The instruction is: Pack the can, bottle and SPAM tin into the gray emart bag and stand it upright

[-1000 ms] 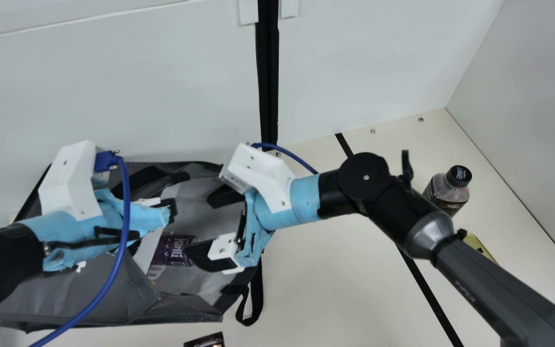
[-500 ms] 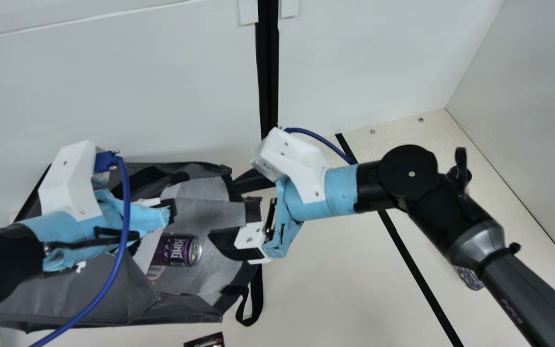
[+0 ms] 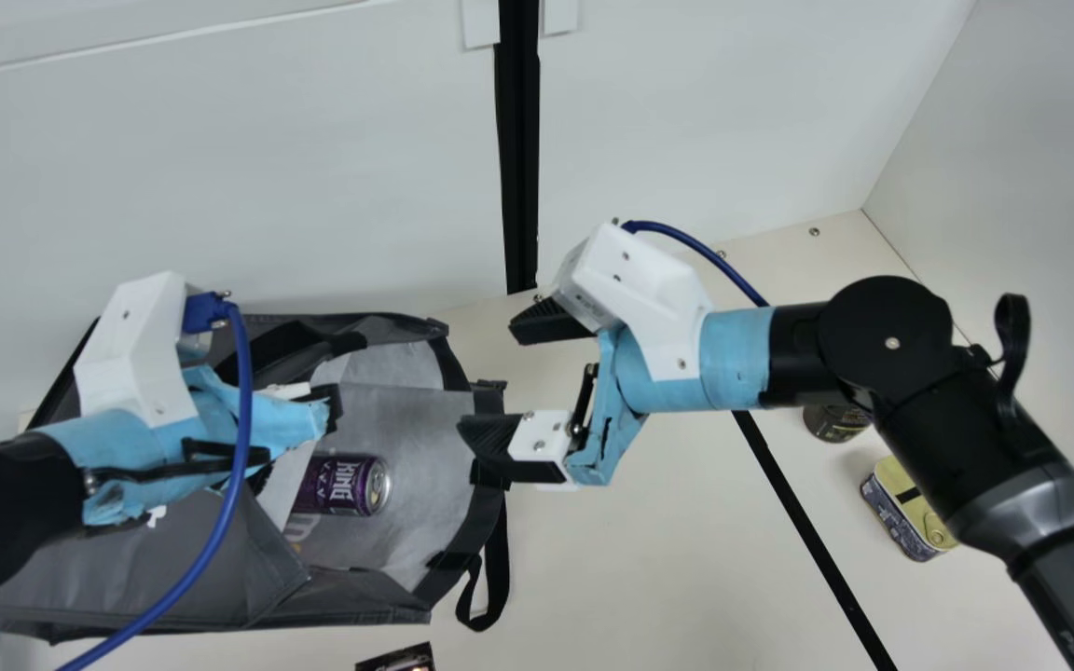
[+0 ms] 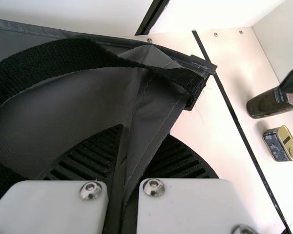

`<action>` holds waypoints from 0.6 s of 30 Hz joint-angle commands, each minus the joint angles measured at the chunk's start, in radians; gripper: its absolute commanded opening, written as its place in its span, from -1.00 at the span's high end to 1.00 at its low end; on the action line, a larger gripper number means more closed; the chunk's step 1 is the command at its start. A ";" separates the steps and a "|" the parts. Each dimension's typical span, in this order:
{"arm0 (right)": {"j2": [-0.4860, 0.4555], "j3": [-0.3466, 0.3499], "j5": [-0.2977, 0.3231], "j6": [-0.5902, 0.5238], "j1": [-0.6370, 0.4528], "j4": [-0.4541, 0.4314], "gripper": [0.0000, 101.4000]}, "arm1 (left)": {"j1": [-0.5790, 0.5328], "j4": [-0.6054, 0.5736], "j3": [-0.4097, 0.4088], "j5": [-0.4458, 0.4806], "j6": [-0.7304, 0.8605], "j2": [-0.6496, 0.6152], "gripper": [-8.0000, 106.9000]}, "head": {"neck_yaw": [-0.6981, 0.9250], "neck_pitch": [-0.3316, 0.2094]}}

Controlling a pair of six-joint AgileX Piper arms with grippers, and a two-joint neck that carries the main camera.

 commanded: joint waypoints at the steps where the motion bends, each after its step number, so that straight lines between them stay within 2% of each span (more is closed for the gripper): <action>1: -0.013 -0.001 0.000 0.004 -0.017 -0.011 -0.87 | 0.000 0.000 0.000 0.000 0.000 0.000 1.00 | -0.002 -0.023; 18: -0.125 0.017 0.017 0.055 -0.172 -0.103 -0.87 | 0.000 0.000 0.000 0.000 0.000 0.000 1.00 | -0.002 -0.023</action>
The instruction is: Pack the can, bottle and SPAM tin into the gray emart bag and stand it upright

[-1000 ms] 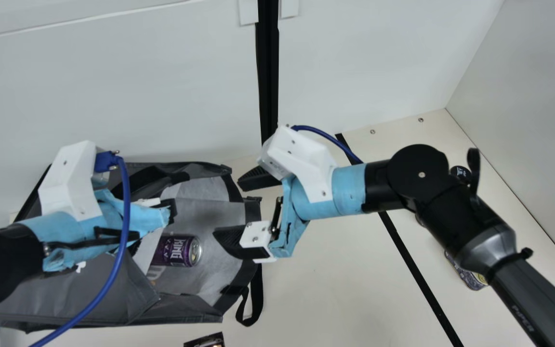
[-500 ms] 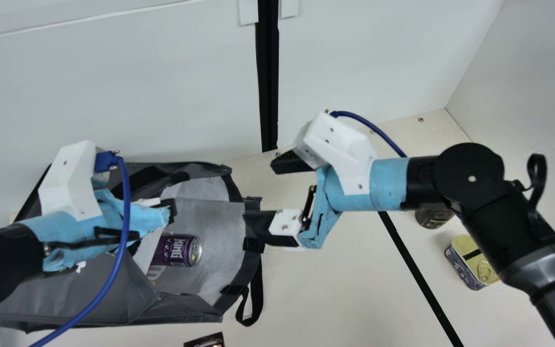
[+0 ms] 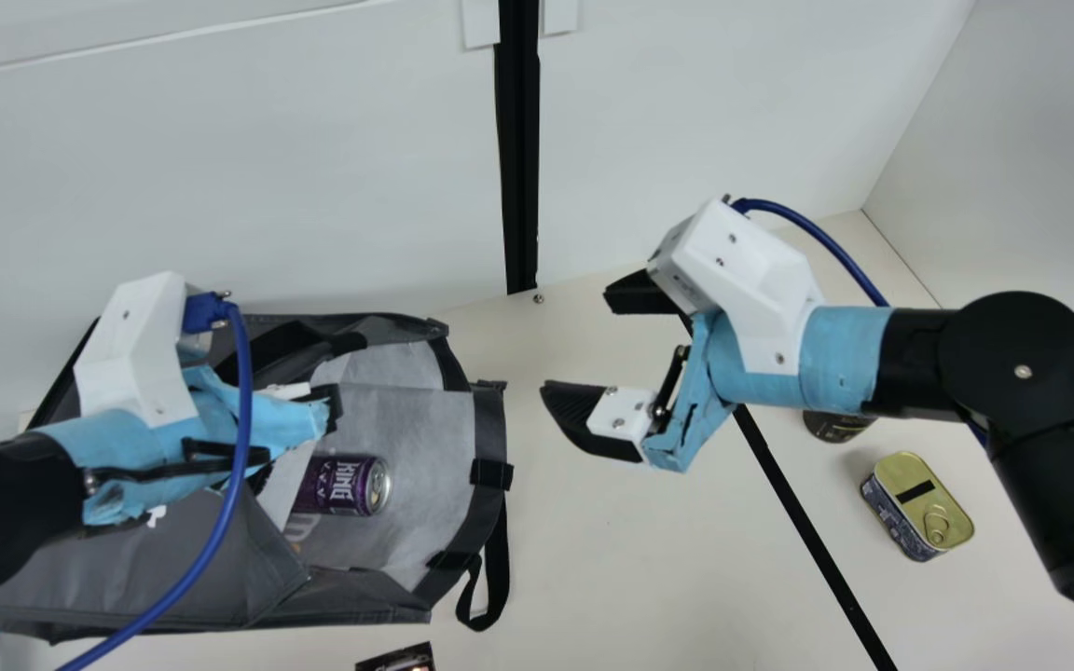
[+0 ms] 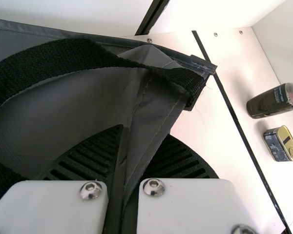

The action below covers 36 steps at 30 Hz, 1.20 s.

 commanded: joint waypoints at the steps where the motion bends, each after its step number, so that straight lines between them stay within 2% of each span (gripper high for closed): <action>1: -0.011 0.002 -0.003 0.007 -0.018 -0.013 -0.87 | 0.000 0.000 0.000 0.000 0.000 0.000 1.00 | -0.001 -0.023; 9: -0.061 -0.002 -0.004 0.061 -0.082 -0.084 -0.87 | 0.000 0.000 0.000 0.000 0.000 0.000 1.00 | -0.001 -0.023; 19: -0.091 -0.039 0.008 0.165 -0.147 -0.196 -0.87 | 0.000 0.000 0.000 0.000 0.000 0.000 1.00 | -0.001 -0.023; 36: -0.118 -0.152 0.163 0.266 -0.293 -0.340 -0.87 | 0.000 0.000 0.000 0.000 0.000 0.000 1.00 | -0.001 -0.023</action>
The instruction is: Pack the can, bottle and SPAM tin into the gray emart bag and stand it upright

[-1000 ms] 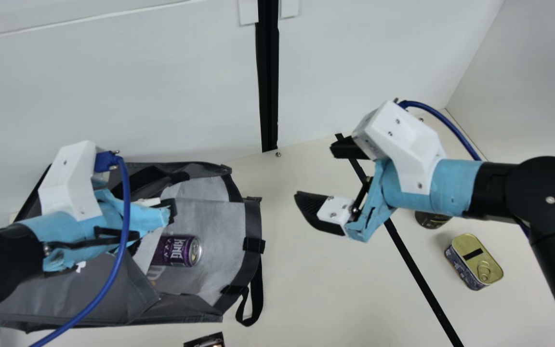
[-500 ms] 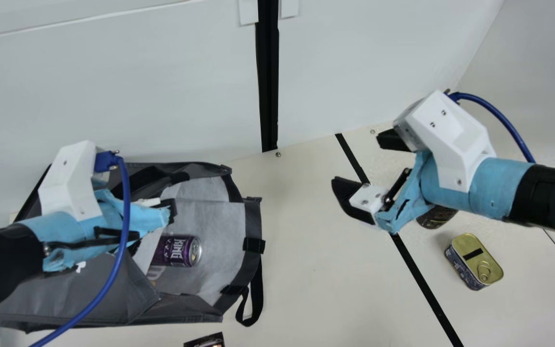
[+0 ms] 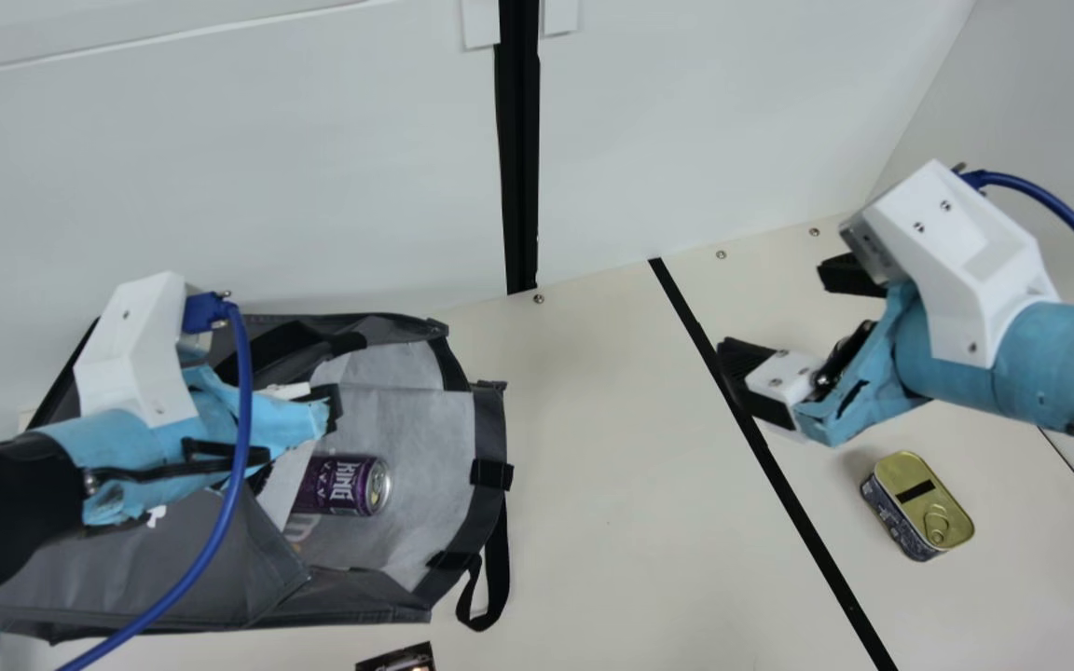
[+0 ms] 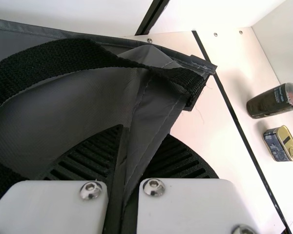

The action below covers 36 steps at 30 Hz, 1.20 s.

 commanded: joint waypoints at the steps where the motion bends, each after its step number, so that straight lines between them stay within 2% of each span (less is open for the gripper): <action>1: -0.004 -0.014 0.021 0.015 -0.021 -0.021 -0.87 | 0.000 0.000 0.000 0.000 0.000 0.000 1.00 | -0.002 -0.023; 10: -0.045 -0.019 0.028 0.161 -0.016 -0.156 -0.87 | 0.000 0.000 0.000 0.000 0.000 0.000 1.00 | -0.002 -0.023; 24: -0.112 0.018 0.028 0.425 0.083 -0.404 -0.87 | 0.000 0.000 0.000 0.000 0.000 0.000 1.00 | -0.002 -0.023; 36: -0.146 0.050 0.028 0.547 0.129 -0.528 -0.87 | 0.000 -0.002 0.000 0.000 0.000 0.000 1.00 | -0.002 -0.023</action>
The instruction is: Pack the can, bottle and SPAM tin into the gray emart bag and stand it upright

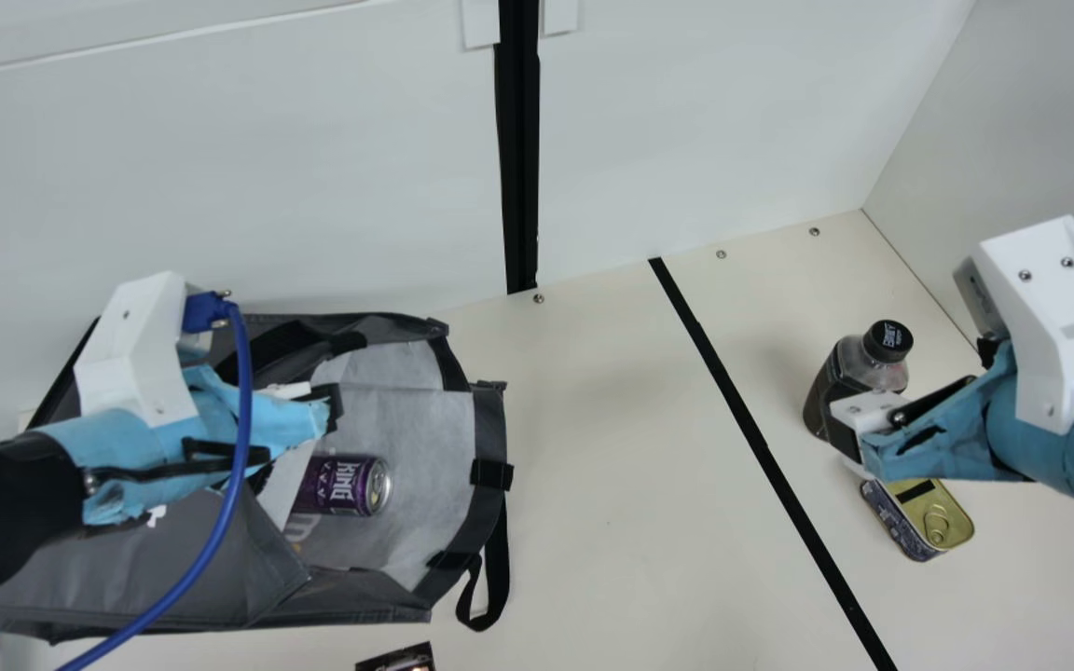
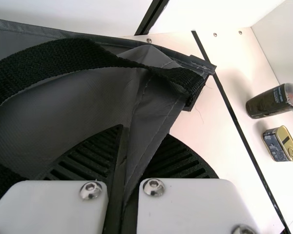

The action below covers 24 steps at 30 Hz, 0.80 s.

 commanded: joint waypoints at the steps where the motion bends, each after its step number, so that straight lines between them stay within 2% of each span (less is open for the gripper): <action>1: -0.004 0.004 -0.001 0.010 0.001 -0.014 -0.87 | 0.000 0.000 0.000 0.000 0.000 0.000 1.00 | -0.002 -0.023; 24: -0.051 0.066 -0.001 0.077 -0.055 -0.062 -0.87 | 0.000 0.000 0.000 0.000 0.000 0.000 1.00 | -0.002 -0.023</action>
